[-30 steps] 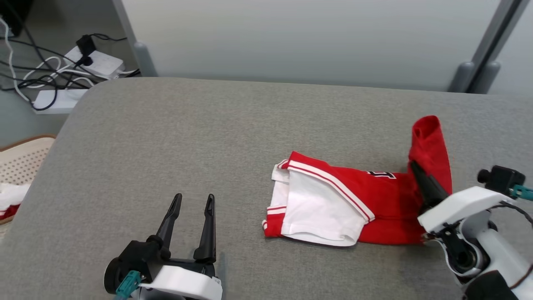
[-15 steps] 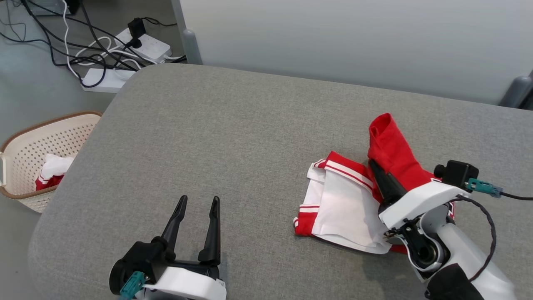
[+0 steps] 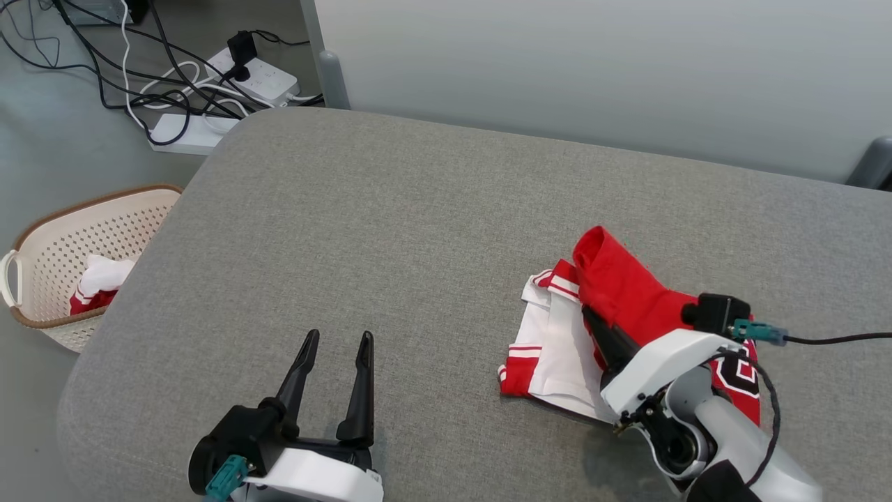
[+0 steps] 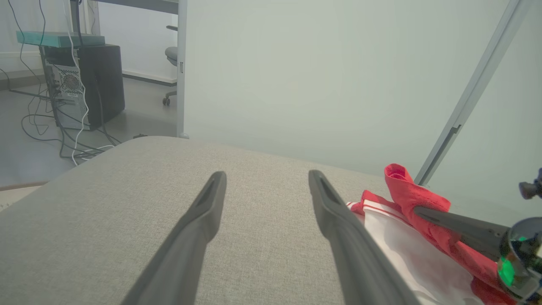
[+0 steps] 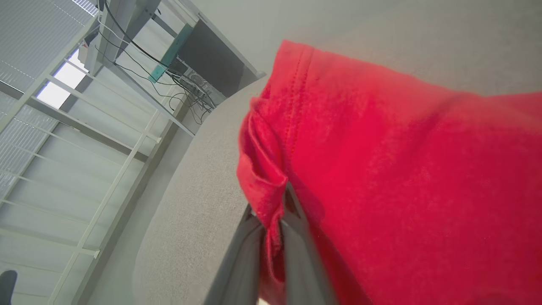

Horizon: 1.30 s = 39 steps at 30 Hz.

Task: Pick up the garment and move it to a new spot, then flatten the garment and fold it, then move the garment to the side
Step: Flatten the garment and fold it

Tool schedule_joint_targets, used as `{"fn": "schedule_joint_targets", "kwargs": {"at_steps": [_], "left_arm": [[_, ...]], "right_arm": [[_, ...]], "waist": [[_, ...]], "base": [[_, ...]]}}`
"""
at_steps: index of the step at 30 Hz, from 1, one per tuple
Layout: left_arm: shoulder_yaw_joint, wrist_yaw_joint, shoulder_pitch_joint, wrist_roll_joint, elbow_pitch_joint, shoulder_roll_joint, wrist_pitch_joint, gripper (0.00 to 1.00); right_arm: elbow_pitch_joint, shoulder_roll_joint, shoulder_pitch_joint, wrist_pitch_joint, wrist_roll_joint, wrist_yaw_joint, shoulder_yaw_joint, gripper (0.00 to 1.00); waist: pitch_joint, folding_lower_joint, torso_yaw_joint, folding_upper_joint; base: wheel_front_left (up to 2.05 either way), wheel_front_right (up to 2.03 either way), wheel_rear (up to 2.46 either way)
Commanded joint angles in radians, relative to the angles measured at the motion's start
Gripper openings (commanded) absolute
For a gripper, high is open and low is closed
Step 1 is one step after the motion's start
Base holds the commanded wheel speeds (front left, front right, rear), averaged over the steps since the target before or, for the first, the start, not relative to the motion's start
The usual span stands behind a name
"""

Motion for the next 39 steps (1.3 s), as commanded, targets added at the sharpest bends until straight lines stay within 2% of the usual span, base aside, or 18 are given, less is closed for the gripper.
{"fn": "schedule_joint_targets", "kwargs": {"at_steps": [1,4,5,6,10,17,21,26,31,36,37,39], "left_arm": [[0.026,0.003,-0.026,-0.009,-0.019,0.002,-0.01,1.0],[0.019,0.002,-0.03,-0.012,-0.018,0.002,-0.01,1.0],[0.017,0.002,-0.031,-0.012,-0.017,0.002,-0.01,1.0],[0.015,0.003,-0.032,-0.013,-0.017,0.002,-0.01,1.0],[0.012,0.004,-0.031,-0.014,-0.013,0.002,-0.01,1.0],[0.018,0.003,-0.03,-0.011,-0.012,0.002,-0.01,1.0],[0.023,0.007,-0.03,-0.012,-0.017,0.002,-0.01,1.0],[0.032,0.012,-0.022,-0.012,-0.023,0.002,-0.01,1.0],[0.045,0.013,-0.019,-0.009,-0.031,0.002,-0.01,1.0],[0.058,0.013,-0.017,-0.001,-0.034,0.002,-0.01,1.0],[0.058,0.013,-0.017,-0.001,-0.034,0.002,-0.01,1.0],[0.065,0.015,-0.015,0.004,-0.038,0.002,-0.01,1.0]], "right_arm": [[-0.007,0.016,-0.028,0.004,-0.011,0.002,0.025,0.0],[0.025,0.027,-0.034,0.001,-0.013,0.002,0.04,0.0],[0.032,0.031,-0.037,-0.002,-0.01,0.002,0.044,0.26],[0.04,0.035,-0.04,-0.006,-0.01,0.002,0.048,1.0],[0.06,0.047,-0.053,-0.018,0.004,0.002,0.08,1.0],[0.022,0.052,-0.051,-0.018,0.068,0.002,0.152,1.0],[0.01,0.052,-0.062,-0.062,0.067,0.002,0.191,1.0],[0.028,0.048,-0.077,-0.138,0.01,0.002,0.21,1.0],[0.039,0.014,-0.087,-0.183,-0.086,0.002,0.2,1.0],[0.023,-0.019,-0.078,-0.191,-0.244,0.002,0.104,1.0],[0.023,-0.019,-0.078,-0.191,-0.244,0.002,0.104,1.0],[-0.021,-0.021,-0.04,-0.191,-0.34,0.002,0.029,1.0]], "waist": [[0.0,0.0,0.002,0.0],[0.001,0.0,0.007,0.0],[0.001,0.0,0.01,0.0],[0.001,0.0,0.012,0.0],[-0.002,0.0,0.021,0.0],[-0.005,0.0,0.023,0.0],[-0.006,0.0,0.015,0.0],[-0.014,0.0,-0.009,0.0],[-0.019,0.0,-0.045,0.0],[-0.025,0.0,-0.089,0.0],[-0.025,0.0,-0.089,0.0],[-0.029,0.0,-0.116,0.0]], "base": [[0.0,0.0,0.0],[0.0,0.0,0.0],[0.0,0.0,0.0],[0.0,0.0,0.0],[0.0,0.0,0.0],[0.0,0.0,0.0],[0.0,0.0,0.0],[0.0,0.0,0.0],[0.0,0.0,0.0],[0.0,0.0,0.0],[0.0,0.0,0.0],[0.0,0.0,0.0]]}}
